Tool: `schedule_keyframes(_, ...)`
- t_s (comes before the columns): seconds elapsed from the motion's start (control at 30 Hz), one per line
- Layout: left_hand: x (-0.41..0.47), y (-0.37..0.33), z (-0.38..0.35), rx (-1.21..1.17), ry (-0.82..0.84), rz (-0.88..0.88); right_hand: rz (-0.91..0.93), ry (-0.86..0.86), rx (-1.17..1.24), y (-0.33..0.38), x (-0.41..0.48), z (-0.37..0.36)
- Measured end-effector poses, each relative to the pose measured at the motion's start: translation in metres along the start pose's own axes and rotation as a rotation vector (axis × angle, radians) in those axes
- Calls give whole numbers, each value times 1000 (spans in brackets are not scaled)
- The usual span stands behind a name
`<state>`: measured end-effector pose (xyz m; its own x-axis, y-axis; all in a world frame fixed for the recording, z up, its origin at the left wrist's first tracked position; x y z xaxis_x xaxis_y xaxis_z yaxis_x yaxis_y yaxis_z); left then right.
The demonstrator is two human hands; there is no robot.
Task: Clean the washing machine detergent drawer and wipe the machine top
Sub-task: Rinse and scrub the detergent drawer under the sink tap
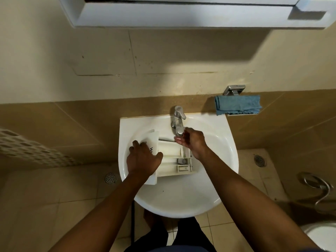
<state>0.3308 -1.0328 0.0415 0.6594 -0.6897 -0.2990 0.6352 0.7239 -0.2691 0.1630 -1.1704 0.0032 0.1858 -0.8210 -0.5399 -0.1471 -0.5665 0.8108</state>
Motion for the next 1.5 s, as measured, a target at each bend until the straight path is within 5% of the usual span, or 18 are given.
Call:
schedule_keyframes(0.13, -5, 0, 0, -8, -26, -15, -186, 180, 283, -2, 21, -43)
schedule_keyframes(0.27, -4, 0, -4, -8, -42, -3, -260, 175, 336, 7, 25, -46)
schedule_keyframes(0.47, 0, 1, -6, -16, -42, 4, -300, 287, -403, -14, -5, -8)
schedule_keyframes(0.7, 2, 0, -6, -10, -28, 8, -115, 339, -681, -7, -18, 9)
schedule_keyframes(0.83, 2, 0, -6, -14, -20, 10, -96, 234, -491, 1, -13, 13)
schedule_keyframes(1.07, 2, 1, -6, -16, -34, 2, -213, 134, 363, 1, 9, -10)
schedule_keyframes(1.2, 2, 1, -7, -16, -29, 9, -233, 149, 445, 0, 10, -21)
schedule_keyframes(1.33, 2, 1, -7, -31, -27, 11, -232, 123, 239, -1, 2, -10)
schedule_keyframes(1.5, 2, 2, -7, -29, -34, 22, -213, 212, -355, -17, -21, 1)
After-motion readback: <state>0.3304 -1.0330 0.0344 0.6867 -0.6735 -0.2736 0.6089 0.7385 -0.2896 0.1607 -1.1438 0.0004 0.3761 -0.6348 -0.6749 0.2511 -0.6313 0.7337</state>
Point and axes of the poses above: each hand's wrist, its own x-axis towards the middle knuckle, its own z-axis out of the back of the hand, y = z × x, the point moved 4 cm from there along x, towards the middle knuckle, and after that the axes turned 9 degrees about z, right-handed, at the moved point
